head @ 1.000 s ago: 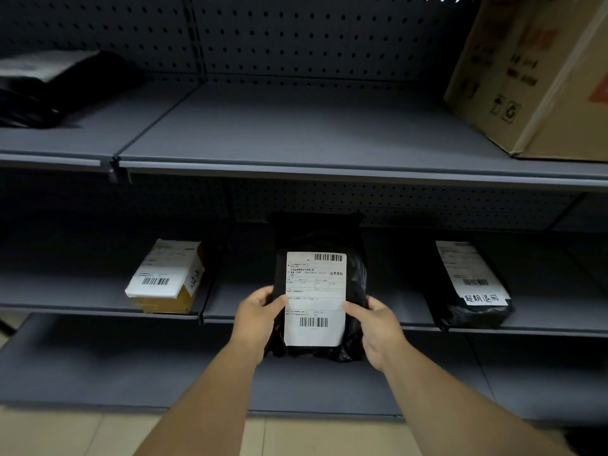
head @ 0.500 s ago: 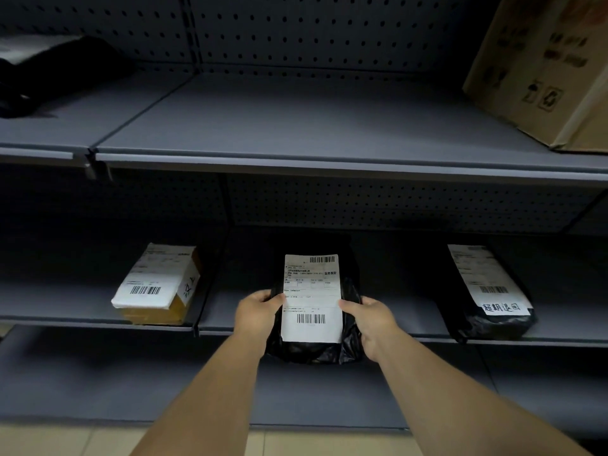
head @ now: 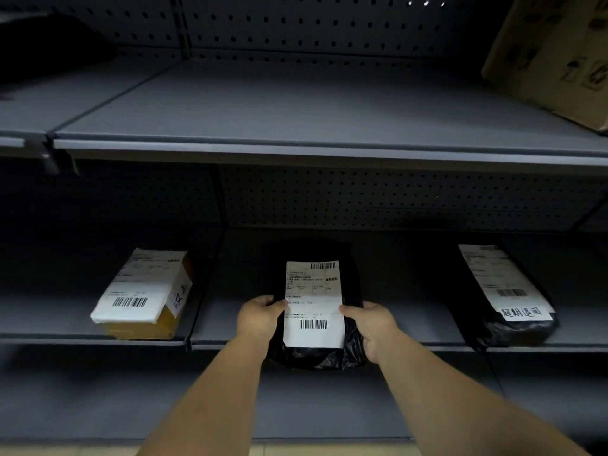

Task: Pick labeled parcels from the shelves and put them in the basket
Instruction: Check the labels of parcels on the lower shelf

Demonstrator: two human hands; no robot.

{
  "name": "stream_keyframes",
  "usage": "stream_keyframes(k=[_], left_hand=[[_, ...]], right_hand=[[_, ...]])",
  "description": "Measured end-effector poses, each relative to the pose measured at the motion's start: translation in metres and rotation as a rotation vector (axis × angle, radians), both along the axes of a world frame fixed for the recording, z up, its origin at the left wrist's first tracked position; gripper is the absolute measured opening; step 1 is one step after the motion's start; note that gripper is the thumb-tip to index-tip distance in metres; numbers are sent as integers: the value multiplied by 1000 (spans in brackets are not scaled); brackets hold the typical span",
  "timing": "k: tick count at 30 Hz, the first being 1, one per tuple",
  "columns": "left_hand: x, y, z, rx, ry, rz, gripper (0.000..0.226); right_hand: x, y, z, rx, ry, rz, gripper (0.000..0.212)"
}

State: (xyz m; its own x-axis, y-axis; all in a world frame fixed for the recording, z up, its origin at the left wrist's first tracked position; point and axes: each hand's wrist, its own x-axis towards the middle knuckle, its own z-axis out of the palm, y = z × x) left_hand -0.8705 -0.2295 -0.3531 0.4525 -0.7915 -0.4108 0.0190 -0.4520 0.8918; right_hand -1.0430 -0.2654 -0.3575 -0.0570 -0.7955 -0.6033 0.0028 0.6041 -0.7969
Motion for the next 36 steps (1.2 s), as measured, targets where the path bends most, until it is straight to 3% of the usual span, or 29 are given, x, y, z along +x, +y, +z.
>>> stream_keyframes(k=[7, 11, 15, 18, 25, 31, 36], left_hand=[[2, 1, 2, 62, -18, -53, 3], [1, 1, 6, 88, -62, -52, 32], [2, 4, 12, 117, -177, -32, 43], [2, 9, 21, 143, -355, -58, 40], [-4, 23, 52, 127, -768, -167, 40], [-14, 33, 66, 30, -1198, -288, 32], [-31, 38, 68, -25, -1303, -352, 29]], right_hand=[[2, 5, 2, 38, -28, -11, 33], [0, 8, 11, 6, -43, -2, 41], [-4, 11, 24, -149, 275, -14, 54], [-8, 13, 36, -238, 567, 61, 50], [-9, 33, 58, -541, 1020, 309, 43], [-14, 44, 69, -717, 1181, 437, 38], [-30, 50, 72, -752, 1220, 505, 38]])
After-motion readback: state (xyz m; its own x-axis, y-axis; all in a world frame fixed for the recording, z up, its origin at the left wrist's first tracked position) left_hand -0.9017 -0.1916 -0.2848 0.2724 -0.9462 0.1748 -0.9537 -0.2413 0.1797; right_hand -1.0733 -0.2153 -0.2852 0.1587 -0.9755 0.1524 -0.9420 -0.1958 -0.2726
